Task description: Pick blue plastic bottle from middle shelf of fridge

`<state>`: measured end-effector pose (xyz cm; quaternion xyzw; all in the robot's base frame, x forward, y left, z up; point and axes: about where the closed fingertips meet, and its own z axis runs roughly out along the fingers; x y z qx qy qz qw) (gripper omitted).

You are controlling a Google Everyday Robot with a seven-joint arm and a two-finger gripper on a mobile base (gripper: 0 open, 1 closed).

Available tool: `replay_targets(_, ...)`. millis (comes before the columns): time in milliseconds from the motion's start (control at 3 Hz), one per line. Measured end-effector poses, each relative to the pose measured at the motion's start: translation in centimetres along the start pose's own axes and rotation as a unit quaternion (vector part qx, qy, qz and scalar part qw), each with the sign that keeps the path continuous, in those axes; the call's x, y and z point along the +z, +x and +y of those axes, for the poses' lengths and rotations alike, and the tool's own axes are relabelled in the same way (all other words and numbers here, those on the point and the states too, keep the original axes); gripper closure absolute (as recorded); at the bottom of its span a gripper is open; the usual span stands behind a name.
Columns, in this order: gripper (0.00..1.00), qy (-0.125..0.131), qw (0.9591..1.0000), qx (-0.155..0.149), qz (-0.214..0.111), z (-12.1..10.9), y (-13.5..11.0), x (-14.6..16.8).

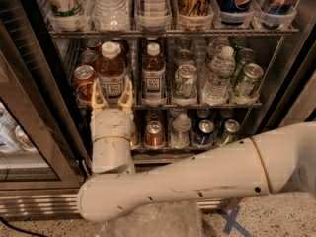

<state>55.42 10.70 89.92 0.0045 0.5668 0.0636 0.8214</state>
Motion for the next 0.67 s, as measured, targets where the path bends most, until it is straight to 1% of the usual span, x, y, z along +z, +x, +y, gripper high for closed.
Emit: replay_targets(667,1.0,-0.002,1.0,0.001,-0.001,0.05,0.39,-0.31)
